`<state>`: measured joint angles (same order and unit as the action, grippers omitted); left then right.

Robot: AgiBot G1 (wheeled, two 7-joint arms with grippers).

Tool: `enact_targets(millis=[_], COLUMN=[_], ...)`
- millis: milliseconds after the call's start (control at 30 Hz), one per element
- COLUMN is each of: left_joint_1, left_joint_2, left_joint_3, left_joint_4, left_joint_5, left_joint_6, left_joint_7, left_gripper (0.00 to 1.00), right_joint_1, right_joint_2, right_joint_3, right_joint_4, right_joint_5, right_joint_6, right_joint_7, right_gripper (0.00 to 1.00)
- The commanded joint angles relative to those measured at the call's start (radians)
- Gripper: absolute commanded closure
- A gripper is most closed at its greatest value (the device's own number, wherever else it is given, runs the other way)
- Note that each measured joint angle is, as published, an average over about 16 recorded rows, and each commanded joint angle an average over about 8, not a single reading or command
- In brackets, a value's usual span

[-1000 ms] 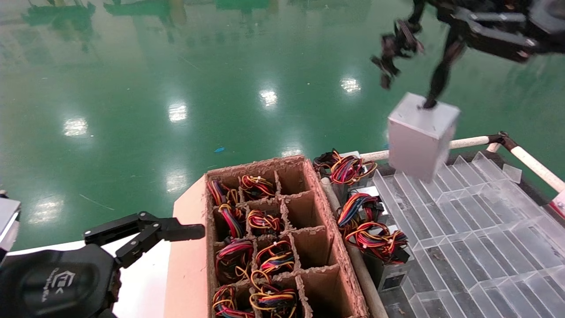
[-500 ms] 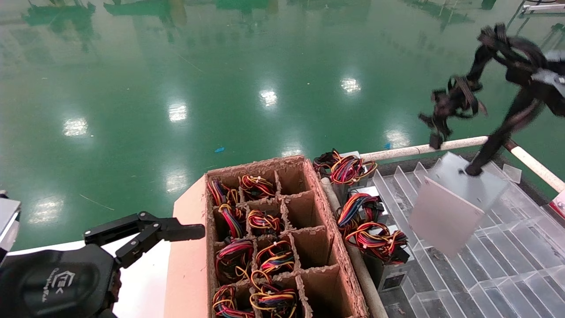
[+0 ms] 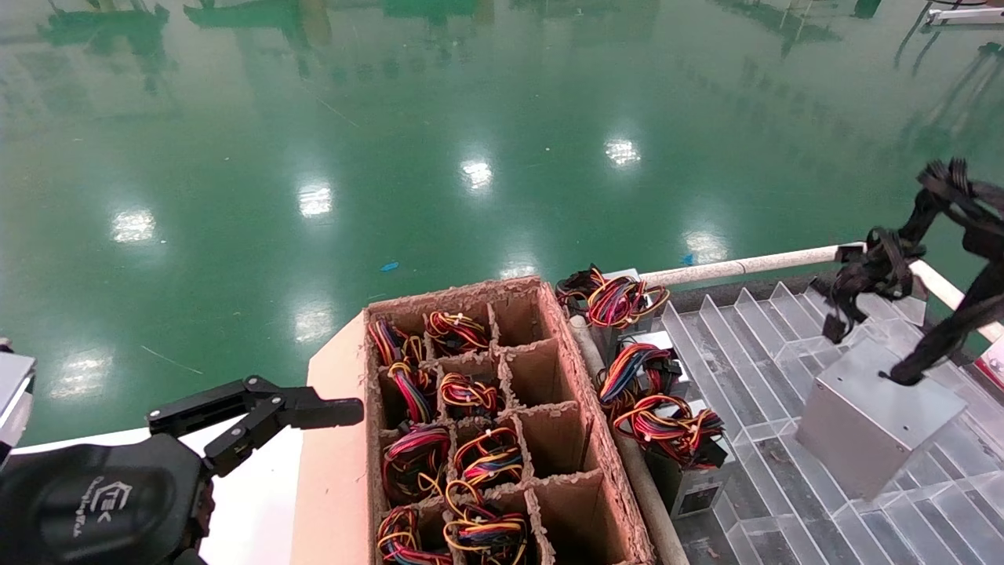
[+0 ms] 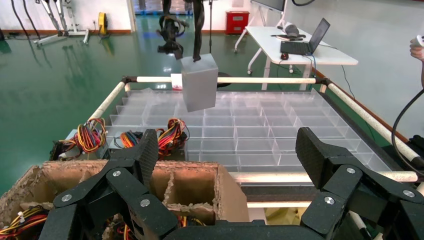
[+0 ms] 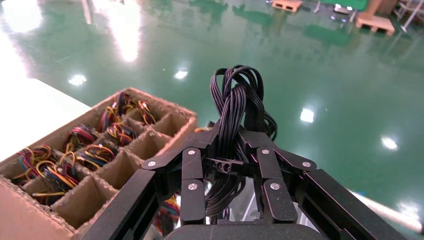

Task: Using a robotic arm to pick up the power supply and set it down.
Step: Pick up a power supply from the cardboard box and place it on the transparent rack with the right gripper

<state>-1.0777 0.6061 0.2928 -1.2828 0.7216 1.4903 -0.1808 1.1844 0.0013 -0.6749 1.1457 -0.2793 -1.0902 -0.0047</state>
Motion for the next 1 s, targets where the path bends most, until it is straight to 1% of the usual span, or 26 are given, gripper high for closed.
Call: enact_targets(millis=[33,300,533,767,1000], left_joint_1=[0.000,0.000,0.000,0.000,0.000], left_joint_2=[0.000,0.000,0.000,-0.001,-0.001], left_joint_3=[0.000,0.001,0.001,0.001,0.002], left_joint_4=[0.000,0.000,0.000,0.000,0.000], left_joint_5=[0.000,0.000,-0.001,-0.001,-0.001], left_joint_6=[0.000,0.000,0.000,-0.001,-0.001], left_joint_7=[0.000,0.000,0.001,0.001,0.001], left_gripper=[0.00,0.00,0.00,0.00,0.00], right_joint_1=[-0.033,-0.127,-0.182,-0.212,-0.225], right_joint_2=[0.013,0.042,0.060,0.062,0.043], right_joint_3=[-0.029,-0.157,-0.248,-0.301,-0.321], right_joint_4=[-0.010,-0.010,0.019,0.058,0.099], right_joint_5=[0.053,0.248,0.377,0.450,0.470], right_joint_6=[0.008,0.016,0.010,0.030,0.066], right_joint_7=[-0.042,-0.180,-0.262,-0.316,-0.333], right_gripper=[1.00,1.00,1.00,1.00,1.00])
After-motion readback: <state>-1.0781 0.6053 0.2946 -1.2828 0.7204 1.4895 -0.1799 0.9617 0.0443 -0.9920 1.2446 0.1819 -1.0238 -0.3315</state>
